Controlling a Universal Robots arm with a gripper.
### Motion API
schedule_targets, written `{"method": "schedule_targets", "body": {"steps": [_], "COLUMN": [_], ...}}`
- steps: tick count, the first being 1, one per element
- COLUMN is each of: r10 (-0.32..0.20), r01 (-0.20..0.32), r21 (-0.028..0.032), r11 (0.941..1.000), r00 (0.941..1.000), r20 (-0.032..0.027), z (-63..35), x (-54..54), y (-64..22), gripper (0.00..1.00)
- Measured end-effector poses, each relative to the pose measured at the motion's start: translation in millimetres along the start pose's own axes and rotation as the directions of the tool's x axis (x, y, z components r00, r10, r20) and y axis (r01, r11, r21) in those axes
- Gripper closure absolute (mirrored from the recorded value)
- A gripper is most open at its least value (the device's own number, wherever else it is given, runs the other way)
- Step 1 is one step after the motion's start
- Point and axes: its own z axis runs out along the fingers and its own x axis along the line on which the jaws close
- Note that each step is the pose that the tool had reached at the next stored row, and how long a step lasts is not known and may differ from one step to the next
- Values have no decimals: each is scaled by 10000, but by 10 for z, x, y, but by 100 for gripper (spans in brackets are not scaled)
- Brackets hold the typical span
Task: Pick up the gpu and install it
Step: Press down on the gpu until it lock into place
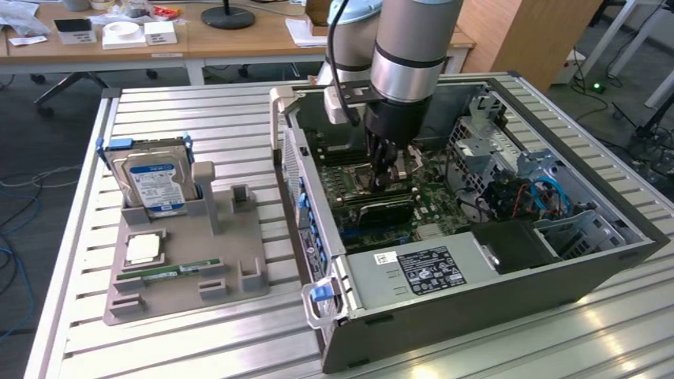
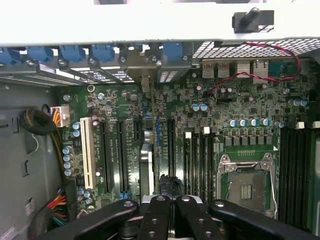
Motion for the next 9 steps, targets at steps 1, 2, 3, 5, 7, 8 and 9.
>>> {"method": "schedule_targets", "body": {"steps": [1,2,3,5,7,8,9], "r10": [-1,0,1,0,0,1,2], "r01": [1,0,-1,0,0,-1,-2], "r21": [0,1,0,0,0,1,1], "r11": [10000,10000,10000,10000,10000,10000,10000], "r00": [10000,10000,10000,10000,10000,10000,10000], "r20": [0,0,0,0,0,2,2], "z": [0,0,0,0,-1,0,0], "x": [8,14,21,39,53,56,56], "y": [-1,-1,-1,-3,-3,-3,-3], "gripper": [89,89,89,89,89,89,89]}}
